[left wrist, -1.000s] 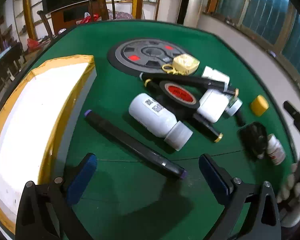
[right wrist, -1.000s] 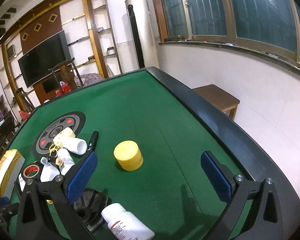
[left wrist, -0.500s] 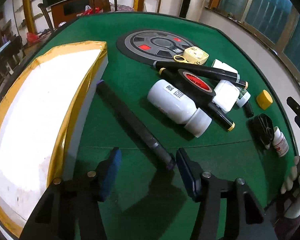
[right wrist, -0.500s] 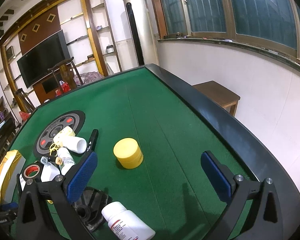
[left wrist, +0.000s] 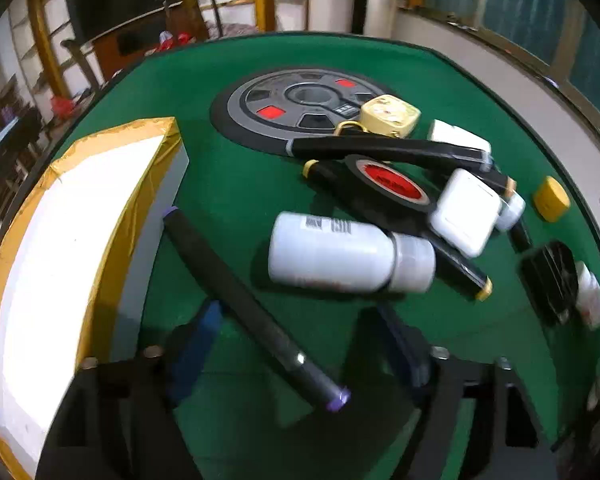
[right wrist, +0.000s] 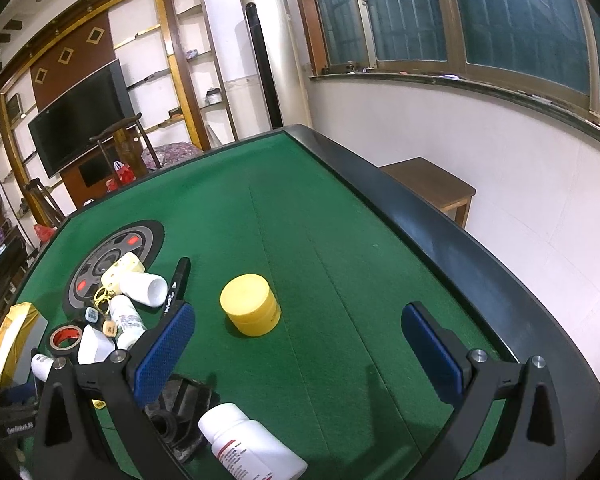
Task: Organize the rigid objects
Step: 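Lower the left gripper onto the purple-capped black marker and close, then lift the marker toward the white tray with the left gripper while the right gripper grasps a white bottle, then lower the marker into the tray and open the left gripper while the right gripper releases the bottle there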
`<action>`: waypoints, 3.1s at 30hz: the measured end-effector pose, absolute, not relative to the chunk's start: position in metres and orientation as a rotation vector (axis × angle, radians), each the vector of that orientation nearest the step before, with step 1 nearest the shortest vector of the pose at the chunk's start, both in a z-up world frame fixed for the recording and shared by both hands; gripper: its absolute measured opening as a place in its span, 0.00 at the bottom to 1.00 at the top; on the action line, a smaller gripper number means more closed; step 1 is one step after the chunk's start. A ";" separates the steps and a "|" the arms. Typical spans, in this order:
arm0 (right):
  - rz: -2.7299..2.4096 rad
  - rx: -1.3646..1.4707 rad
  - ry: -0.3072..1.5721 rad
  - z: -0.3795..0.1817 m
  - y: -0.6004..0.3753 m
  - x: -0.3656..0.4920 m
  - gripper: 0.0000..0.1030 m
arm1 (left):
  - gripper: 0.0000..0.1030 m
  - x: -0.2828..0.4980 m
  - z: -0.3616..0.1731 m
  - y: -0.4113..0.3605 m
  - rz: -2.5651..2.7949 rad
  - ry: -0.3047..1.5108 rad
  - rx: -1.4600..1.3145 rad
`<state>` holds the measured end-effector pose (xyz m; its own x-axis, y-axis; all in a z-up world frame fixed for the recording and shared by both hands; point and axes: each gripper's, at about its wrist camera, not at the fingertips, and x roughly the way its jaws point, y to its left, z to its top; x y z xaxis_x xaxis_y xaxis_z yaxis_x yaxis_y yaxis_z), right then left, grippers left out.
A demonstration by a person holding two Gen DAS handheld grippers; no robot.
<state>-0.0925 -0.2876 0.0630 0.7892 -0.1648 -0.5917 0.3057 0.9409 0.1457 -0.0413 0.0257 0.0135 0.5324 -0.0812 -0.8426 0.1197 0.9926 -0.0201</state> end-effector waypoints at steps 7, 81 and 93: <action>-0.259 0.238 0.622 0.063 -0.287 -0.092 1.00 | 0.29 -0.057 0.023 0.066 -0.208 1.054 -0.134; 0.572 0.339 1.206 0.055 0.047 0.051 0.35 | 0.16 0.016 0.032 0.228 -0.279 0.947 -0.506; 0.473 0.256 1.175 0.051 0.077 0.081 0.34 | 0.63 0.012 0.005 0.231 -0.262 0.989 -0.643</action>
<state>0.0815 0.0770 0.0506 0.3034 0.4823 -0.8218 -0.2212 0.8745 0.4316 0.0120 0.2308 0.0054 0.5371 -0.4841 -0.6908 -0.0784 0.7867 -0.6123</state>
